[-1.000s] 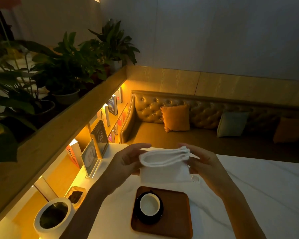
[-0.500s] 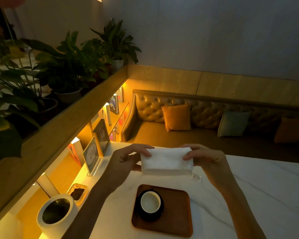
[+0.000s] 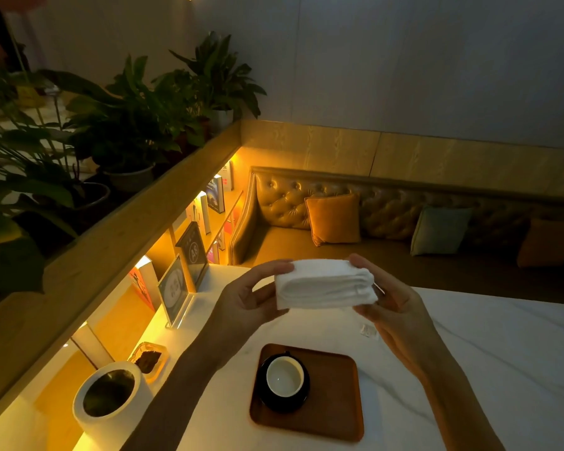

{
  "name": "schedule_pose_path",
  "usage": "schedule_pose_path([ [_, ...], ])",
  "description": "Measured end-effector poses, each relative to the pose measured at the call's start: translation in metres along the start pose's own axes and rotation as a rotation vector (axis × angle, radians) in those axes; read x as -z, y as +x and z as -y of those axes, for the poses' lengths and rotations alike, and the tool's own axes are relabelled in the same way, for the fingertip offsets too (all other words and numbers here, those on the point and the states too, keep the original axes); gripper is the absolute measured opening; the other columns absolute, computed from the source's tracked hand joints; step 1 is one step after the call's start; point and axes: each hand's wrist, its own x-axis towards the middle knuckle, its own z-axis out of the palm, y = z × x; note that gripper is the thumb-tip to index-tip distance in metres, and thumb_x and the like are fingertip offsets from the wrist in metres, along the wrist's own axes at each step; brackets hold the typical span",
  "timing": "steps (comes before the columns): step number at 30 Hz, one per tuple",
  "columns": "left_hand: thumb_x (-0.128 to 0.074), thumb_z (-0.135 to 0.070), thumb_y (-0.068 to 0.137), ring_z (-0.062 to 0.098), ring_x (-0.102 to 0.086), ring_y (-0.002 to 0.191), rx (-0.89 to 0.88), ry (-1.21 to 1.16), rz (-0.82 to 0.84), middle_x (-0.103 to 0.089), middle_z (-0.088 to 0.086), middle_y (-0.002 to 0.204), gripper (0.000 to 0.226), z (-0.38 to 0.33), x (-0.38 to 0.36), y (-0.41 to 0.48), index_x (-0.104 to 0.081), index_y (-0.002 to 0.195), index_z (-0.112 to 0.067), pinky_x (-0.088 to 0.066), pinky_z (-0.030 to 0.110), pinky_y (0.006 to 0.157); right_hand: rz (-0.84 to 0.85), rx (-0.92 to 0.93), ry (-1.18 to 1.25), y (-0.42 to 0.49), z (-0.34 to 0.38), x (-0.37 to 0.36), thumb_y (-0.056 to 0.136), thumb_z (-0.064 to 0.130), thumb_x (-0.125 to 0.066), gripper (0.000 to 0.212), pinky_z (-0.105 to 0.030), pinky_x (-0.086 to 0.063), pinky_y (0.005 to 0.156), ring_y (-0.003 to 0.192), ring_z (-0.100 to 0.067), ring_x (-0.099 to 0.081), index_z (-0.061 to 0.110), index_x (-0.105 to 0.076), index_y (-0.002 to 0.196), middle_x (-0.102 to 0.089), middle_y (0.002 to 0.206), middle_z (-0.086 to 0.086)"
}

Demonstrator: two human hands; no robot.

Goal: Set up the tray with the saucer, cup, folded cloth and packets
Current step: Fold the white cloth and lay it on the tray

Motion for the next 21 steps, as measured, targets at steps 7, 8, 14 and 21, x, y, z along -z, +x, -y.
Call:
schedule_pose_path([
  [7, -0.059, -0.055, 0.081, 0.002, -0.063, 0.102, 0.119, 0.218, -0.044, -0.065, -0.011, 0.107, 0.037, 0.018, -0.008, -0.003, -0.057, 0.109, -0.031, -0.056, 0.019, 0.074, -0.161, -0.082, -0.274, -0.007, -0.016, -0.012, 0.074, 0.060, -0.061, 0.026, -0.015, -0.049, 0.049, 0.057, -0.006, -0.059, 0.050, -0.061, 0.098, -0.069, 0.082, 0.009],
  [8, -0.056, -0.059, 0.082, 0.001, -0.063, 0.100, 0.151, 0.212, -0.039, -0.063, -0.009, 0.106, 0.038, 0.020, -0.010, -0.004, -0.056, 0.108, -0.030, -0.056, 0.018, 0.071, -0.170, -0.094, -0.274, -0.009, -0.020, -0.014, 0.076, 0.060, -0.060, 0.025, -0.014, -0.046, 0.046, 0.053, -0.005, -0.055, 0.048, -0.062, 0.096, -0.068, 0.079, 0.007],
  [14, -0.056, -0.059, 0.081, 0.015, -0.065, 0.092, 0.266, 0.175, -0.181, -0.064, 0.001, 0.097, 0.038, 0.033, -0.030, -0.008, -0.062, 0.097, -0.026, -0.058, 0.045, 0.078, -0.276, -0.216, -0.220, -0.024, -0.036, -0.019, 0.082, 0.052, -0.061, 0.024, -0.008, -0.042, 0.046, 0.058, 0.005, -0.059, 0.032, -0.069, 0.093, -0.065, 0.069, 0.016],
  [21, -0.052, -0.021, 0.096, 0.035, -0.058, 0.103, 0.352, 0.064, -0.227, -0.062, 0.015, 0.102, 0.017, 0.053, -0.056, -0.004, -0.064, 0.094, -0.010, -0.052, 0.046, 0.081, -0.414, -0.348, -0.161, -0.040, -0.048, -0.005, 0.076, 0.059, -0.057, 0.028, -0.011, -0.046, 0.049, 0.073, -0.006, -0.064, 0.038, -0.068, 0.092, -0.065, 0.079, 0.016],
])
